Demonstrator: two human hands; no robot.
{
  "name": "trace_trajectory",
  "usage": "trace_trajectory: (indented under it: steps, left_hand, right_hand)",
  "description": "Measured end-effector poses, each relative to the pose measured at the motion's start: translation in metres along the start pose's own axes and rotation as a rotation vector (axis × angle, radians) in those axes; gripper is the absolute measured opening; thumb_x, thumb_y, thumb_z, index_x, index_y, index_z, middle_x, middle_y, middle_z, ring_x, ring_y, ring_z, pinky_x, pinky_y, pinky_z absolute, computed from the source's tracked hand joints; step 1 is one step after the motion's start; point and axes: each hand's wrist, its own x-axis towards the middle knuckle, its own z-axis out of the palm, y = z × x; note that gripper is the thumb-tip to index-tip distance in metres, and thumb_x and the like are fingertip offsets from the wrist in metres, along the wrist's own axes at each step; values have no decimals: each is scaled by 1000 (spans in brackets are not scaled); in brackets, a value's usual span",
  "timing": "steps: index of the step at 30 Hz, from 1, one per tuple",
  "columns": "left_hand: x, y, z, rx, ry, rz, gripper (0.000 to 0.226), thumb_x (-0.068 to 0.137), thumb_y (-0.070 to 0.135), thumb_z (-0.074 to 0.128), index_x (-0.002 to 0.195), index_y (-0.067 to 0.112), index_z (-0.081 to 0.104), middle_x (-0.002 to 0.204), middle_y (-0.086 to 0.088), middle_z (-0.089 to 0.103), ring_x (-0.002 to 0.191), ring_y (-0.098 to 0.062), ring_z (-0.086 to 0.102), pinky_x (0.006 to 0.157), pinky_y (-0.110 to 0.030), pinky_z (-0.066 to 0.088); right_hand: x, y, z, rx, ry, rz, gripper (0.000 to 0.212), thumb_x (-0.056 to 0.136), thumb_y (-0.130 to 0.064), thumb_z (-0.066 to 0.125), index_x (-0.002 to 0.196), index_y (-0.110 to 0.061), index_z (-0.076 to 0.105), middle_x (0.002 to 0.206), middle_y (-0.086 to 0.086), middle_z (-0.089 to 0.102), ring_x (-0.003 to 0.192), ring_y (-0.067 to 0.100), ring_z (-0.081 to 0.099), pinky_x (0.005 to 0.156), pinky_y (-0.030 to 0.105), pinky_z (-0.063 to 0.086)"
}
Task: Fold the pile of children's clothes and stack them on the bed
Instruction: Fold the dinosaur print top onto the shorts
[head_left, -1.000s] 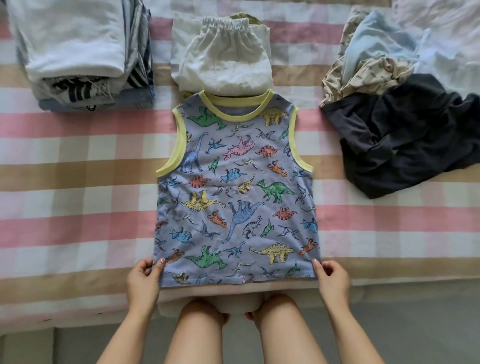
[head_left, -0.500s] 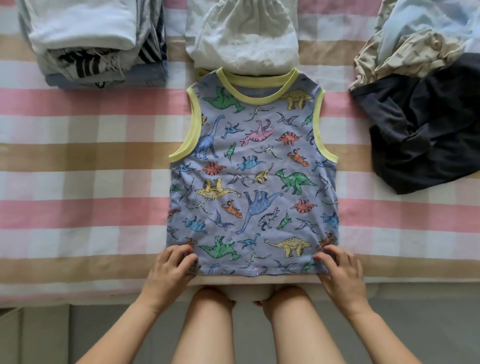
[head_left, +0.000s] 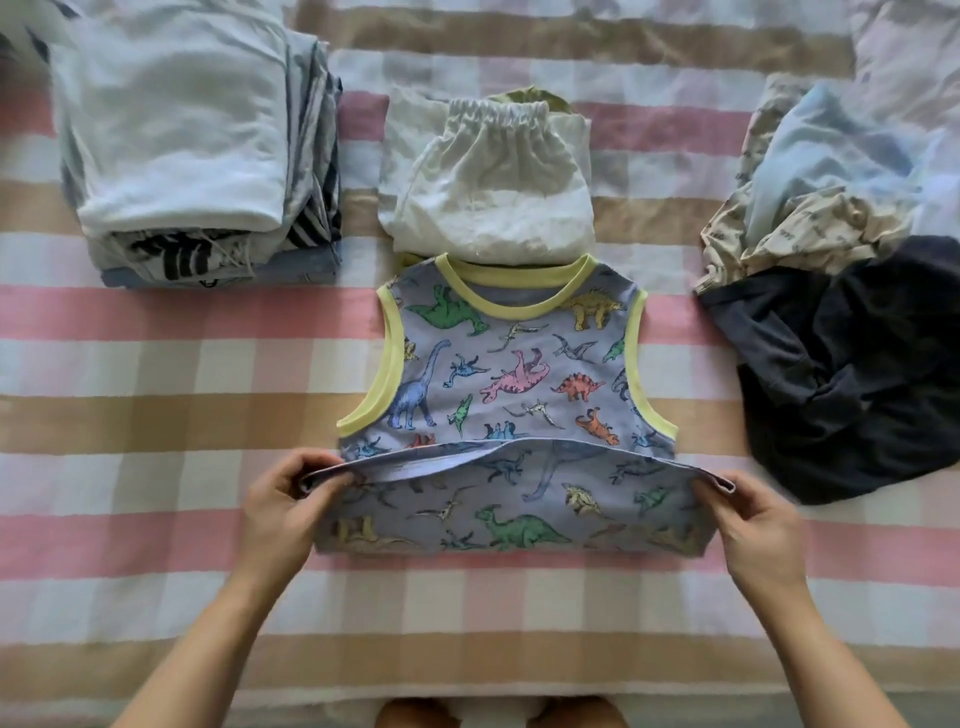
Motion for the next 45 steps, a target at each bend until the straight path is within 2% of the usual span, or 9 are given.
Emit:
trace_trajectory:
  steps: [6,13,17,22,25,30,35,40,45]
  left_hand:
    - [88,22,11,-149,62,-44,22,77,-1,68,75,19,60,61,19,62,55,5,52,53,-8,45]
    - [175,31,34,-262,149,-104,15,81,9,66,78,22,59,76,3,60,64,0,56,64,-14,50]
    - [198,29,45,-304,251,-135,15,83,14,66,74,22,57,59,13,64,55,8,55,60,-10,46]
    - [193,21,43,-262,114,-120,23,77,5,70,81,25,60,73,14,66,66,6,60,65,-8,49]
    - [189,23,42,-216,193,-129,15,84,13,66,78,26,60,79,7,62,68,2,60,63,-5,46]
    - [150,16,42,-137,295,-223,11,89,24,60,81,17,59,74,6,59,64,-5,54,54,-10,43]
    - [68,-10,38,4,305,-327,8,84,15,67,89,13,62,82,-8,65,71,-16,58,68,-26,49]
    - [40,-20,45,-21,368,-481,15,77,23,75,83,17,63,76,-1,64,72,-17,57,72,-36,47]
    - [49,-11,43,-413,428,-552,24,80,-5,64,79,18,58,69,5,64,65,-6,59,64,-17,51]
  right_hand:
    - [85,-24,18,65,37,-78,21,87,-4,59,77,-22,64,65,-21,66,62,-5,55,60,10,46]
    - [166,-37,45,38,59,-72,19,90,-20,58,74,-27,63,66,-18,66,63,-7,54,60,12,45]
    - [187,-32,54,-56,77,-55,21,90,-25,59,78,-8,63,73,5,62,69,15,51,64,37,42]
    - [185,-36,58,-172,144,-26,27,90,-33,57,99,-8,63,87,4,63,81,16,57,70,28,42]
    - [166,-39,56,-148,170,51,34,90,-30,57,116,-7,56,97,2,59,87,12,56,72,24,44]
    - [110,-23,46,-173,159,166,31,88,-17,61,115,-4,55,89,9,60,83,18,56,72,24,42]
    - [47,0,45,-222,185,301,31,85,-21,66,111,-7,58,102,8,64,93,22,59,78,31,43]
    - [34,-1,58,248,285,561,26,89,-24,60,111,-12,53,92,1,62,76,13,60,43,24,53]
    - [45,-1,57,419,301,610,34,89,-6,58,122,-6,48,84,2,61,57,5,63,41,18,51]
